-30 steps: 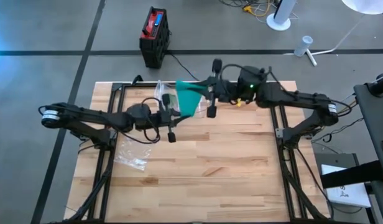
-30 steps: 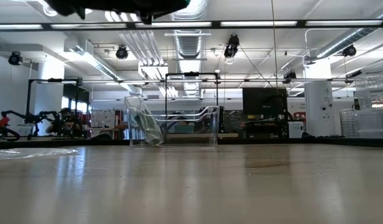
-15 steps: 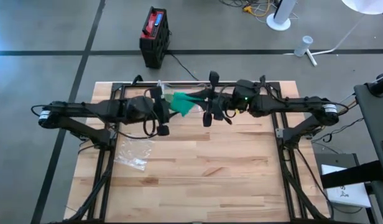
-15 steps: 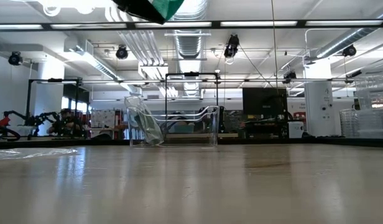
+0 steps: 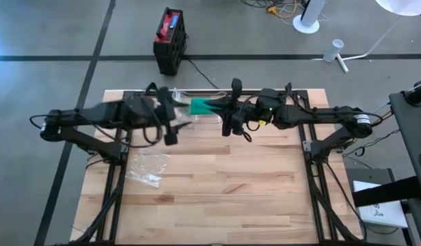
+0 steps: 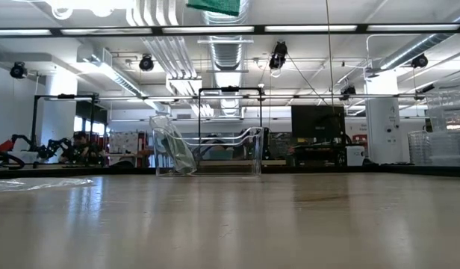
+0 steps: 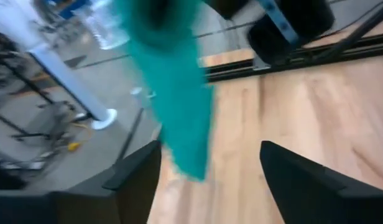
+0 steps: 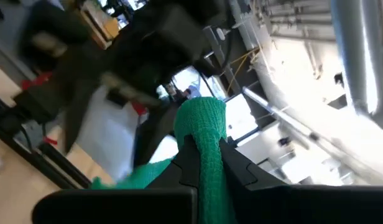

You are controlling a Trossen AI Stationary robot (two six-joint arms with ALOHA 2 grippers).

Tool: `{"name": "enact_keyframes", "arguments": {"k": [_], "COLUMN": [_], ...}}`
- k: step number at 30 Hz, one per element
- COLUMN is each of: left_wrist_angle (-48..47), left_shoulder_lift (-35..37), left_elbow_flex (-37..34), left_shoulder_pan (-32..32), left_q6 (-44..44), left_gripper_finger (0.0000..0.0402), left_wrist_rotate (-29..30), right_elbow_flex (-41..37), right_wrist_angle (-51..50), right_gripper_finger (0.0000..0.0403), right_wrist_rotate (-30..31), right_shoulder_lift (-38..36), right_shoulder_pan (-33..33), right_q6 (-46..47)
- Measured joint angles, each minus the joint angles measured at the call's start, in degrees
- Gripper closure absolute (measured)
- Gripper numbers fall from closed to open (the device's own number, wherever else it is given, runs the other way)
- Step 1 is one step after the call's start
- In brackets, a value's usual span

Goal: Roll bandage
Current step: Roll the blue bandage

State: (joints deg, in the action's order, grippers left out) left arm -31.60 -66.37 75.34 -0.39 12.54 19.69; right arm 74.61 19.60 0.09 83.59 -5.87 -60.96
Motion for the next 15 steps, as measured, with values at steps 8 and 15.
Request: {"name": "enact_keyframes", "arguments": {"k": [8, 15], "left_wrist_angle": [-5.18, 1.95], "left_shoulder_lift": [1.17, -2.45], "left_elbow_flex": [12.95, 13.99], "left_shoulder_pan": [-0.69, -0.62], "left_q6": [5.22, -1.31], "left_gripper_finger": [0.0114, 0.0128], "left_wrist_rotate": [0.06, -10.43], "right_elbow_flex": [-0.20, -0.17], "right_wrist_angle": [-0.37, 0.95], "right_gripper_finger": [0.0390, 0.0390], "right_wrist_rotate": [-0.06, 0.21], "right_shoulder_lift": [0.68, 2.96], "right_shoulder_pan": [-0.02, -0.02], "right_q6": [-11.28, -26.08]}}
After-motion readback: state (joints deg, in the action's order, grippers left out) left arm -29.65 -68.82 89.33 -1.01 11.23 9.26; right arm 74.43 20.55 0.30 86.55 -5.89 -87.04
